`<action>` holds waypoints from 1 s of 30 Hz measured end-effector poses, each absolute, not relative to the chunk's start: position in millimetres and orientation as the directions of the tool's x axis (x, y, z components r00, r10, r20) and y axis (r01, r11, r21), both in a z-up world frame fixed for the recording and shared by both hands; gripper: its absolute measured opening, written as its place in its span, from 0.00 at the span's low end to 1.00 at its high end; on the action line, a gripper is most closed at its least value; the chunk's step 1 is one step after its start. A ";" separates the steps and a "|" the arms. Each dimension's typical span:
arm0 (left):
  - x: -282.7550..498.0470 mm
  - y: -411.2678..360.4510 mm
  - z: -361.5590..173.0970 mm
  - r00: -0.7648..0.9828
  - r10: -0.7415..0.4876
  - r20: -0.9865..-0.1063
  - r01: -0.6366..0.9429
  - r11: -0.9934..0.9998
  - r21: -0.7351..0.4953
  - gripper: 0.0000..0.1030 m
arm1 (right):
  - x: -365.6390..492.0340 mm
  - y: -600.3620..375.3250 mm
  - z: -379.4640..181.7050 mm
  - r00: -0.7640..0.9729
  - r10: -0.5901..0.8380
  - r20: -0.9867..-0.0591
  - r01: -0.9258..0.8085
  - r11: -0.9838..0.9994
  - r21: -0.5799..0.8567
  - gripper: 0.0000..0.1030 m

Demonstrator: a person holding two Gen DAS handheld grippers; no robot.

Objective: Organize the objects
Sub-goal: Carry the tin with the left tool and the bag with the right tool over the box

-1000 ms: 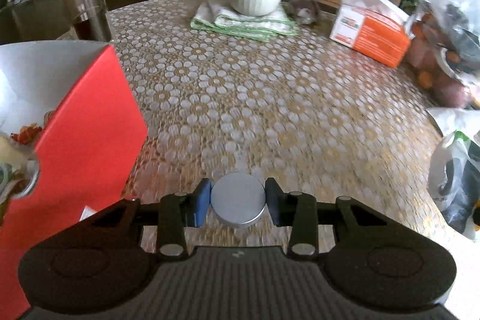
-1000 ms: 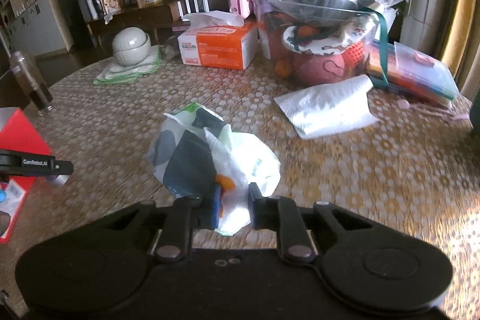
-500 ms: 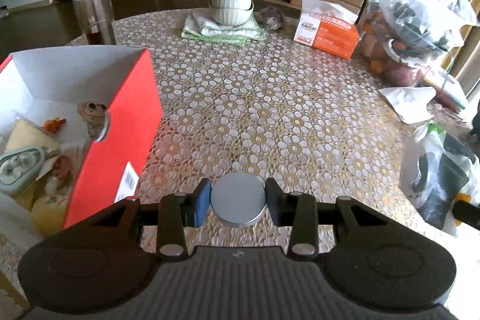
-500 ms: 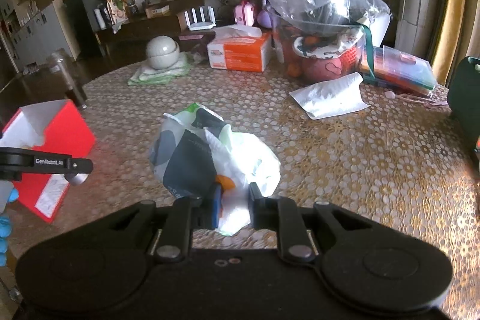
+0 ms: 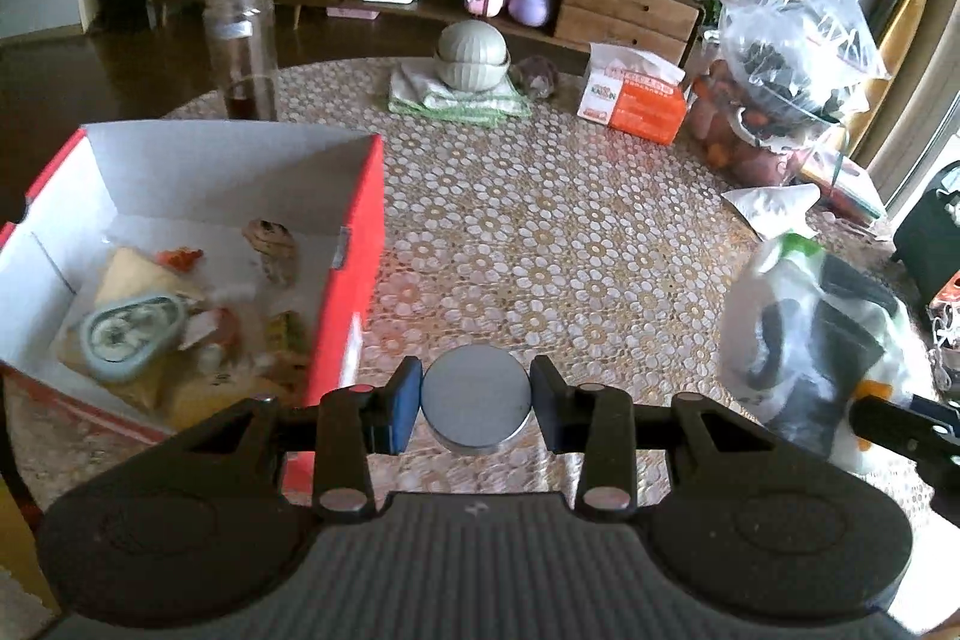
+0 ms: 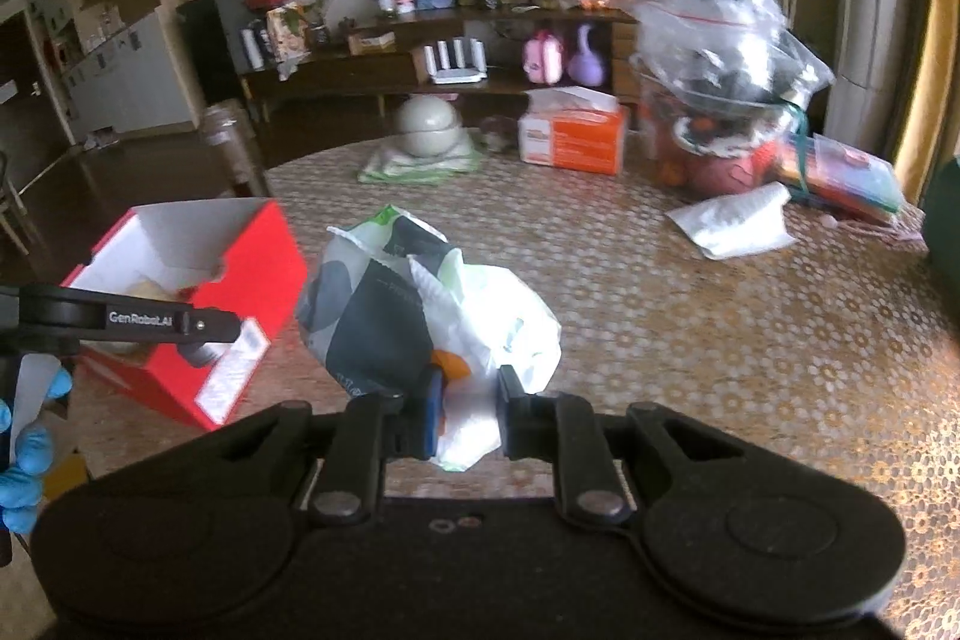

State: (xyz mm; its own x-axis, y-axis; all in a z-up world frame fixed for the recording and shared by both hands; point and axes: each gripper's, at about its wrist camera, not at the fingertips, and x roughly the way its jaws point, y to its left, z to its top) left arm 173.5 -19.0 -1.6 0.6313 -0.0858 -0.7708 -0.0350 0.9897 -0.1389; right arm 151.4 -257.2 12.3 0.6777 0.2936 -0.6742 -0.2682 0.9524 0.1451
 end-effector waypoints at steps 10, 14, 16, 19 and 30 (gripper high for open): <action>147.0 42.0 16.4 0.661 -0.073 -0.747 -0.048 0.989 -0.138 0.37 | 143.0 -186.2 32.3 0.639 0.385 -0.665 -0.348 0.917 0.196 0.17; 142.1 68.0 23.2 0.673 -0.058 -0.737 -0.063 0.989 -0.136 0.37 | 143.6 -152.1 34.6 0.631 0.405 -0.662 -0.388 0.903 0.183 0.17; 141.0 80.2 25.2 0.677 -0.043 -0.734 -0.069 0.990 -0.122 0.37 | 143.4 -134.9 35.9 0.627 0.414 -0.660 -0.405 0.897 0.178 0.17; 142.2 99.8 26.9 0.680 -0.022 -0.733 -0.084 0.991 -0.108 0.37 | 145.1 -109.5 37.7 0.621 0.427 -0.657 -0.426 0.888 0.175 0.17; 161.7 163.6 21.6 0.671 0.066 -0.739 -0.157 0.986 -0.054 0.37 | 174.2 -37.1 25.6 0.608 0.410 -0.680 -0.459 0.880 0.121 0.17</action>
